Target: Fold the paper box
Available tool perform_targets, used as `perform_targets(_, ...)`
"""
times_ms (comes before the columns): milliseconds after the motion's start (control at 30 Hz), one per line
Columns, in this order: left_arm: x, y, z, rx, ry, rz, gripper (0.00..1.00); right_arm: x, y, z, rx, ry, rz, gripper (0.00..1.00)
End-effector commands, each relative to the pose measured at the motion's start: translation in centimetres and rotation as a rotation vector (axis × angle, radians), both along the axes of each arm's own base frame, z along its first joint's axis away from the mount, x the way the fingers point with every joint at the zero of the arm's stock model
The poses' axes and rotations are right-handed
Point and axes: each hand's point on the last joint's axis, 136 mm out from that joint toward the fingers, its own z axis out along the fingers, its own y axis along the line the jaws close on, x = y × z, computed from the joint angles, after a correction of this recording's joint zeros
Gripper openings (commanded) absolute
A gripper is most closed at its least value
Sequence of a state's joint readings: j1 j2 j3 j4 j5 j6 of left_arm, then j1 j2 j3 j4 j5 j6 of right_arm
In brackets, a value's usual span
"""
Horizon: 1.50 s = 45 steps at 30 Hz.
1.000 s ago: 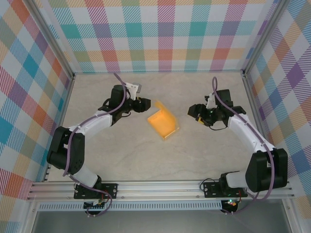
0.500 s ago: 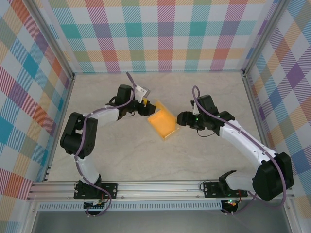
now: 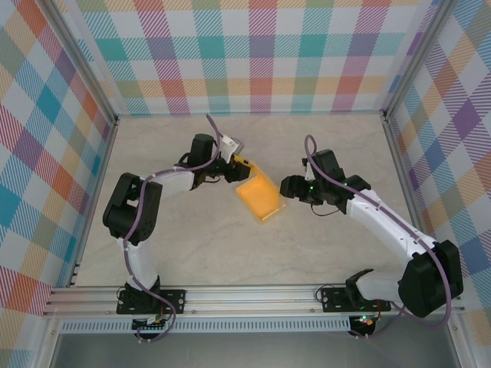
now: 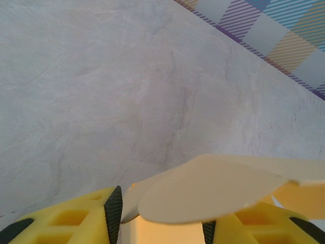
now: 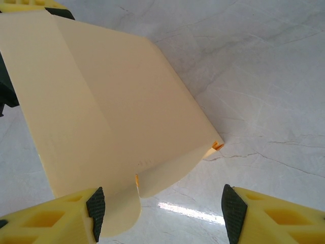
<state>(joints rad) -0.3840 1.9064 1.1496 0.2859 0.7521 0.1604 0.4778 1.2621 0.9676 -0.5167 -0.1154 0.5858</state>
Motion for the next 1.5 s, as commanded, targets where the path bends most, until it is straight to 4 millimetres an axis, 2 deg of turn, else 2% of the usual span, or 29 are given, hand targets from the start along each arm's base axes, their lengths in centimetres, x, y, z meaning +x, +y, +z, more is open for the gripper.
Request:
perform_targets(0, 0.0, -1.0, 0.8, -0.015, -0.049, -0.043, 0.41, 0.2, -0.1, -0.2, 0.000, 0.007, -0.022, 0.64)
perform_targets(100, 0.0, -0.9, 0.5, -0.001, -0.054, -0.015, 0.37, 0.0, -0.2, -0.5, -0.001, 0.014, -0.034, 0.64)
perform_targets(300, -1.0, -1.3, 0.2, 0.004, -0.051, -0.012, 0.36, -0.3, -0.7, -0.4, -0.005, 0.001, -0.048, 0.66)
perform_targets(500, -1.3, -1.4, -0.5, 0.011, -0.053, -0.031, 0.63, -1.2, -1.1, 1.2, 0.006, -0.117, 0.013, 0.66)
perform_targets(767, 0.4, -2.8, -0.5, -0.003, -0.065, -0.073, 0.63, -2.9, -1.1, 2.2, -0.027, -0.251, 0.161, 0.63)
perform_targets(933, 0.0, -3.6, -1.0, -0.031, -0.066, -0.128, 0.54, -2.7, -1.2, 2.3, -0.040, -0.267, 0.161, 0.64)
perform_targets(1133, 0.2, -3.8, -1.3, -0.025, -0.092, -0.115, 0.34, -2.3, -1.1, 2.6, -0.040, -0.287, 0.161, 0.64)
perform_targets(1300, 1.0, -3.1, -0.6, -0.027, -0.131, -0.034, 0.22, -2.1, -1.3, 2.4, -0.051, -0.275, 0.146, 0.64)
perform_targets(1467, 0.9, -1.8, -0.2, -0.010, -0.172, 0.043, 0.12, -1.8, -1.7, 2.7, -0.054, -0.283, 0.110, 0.66)
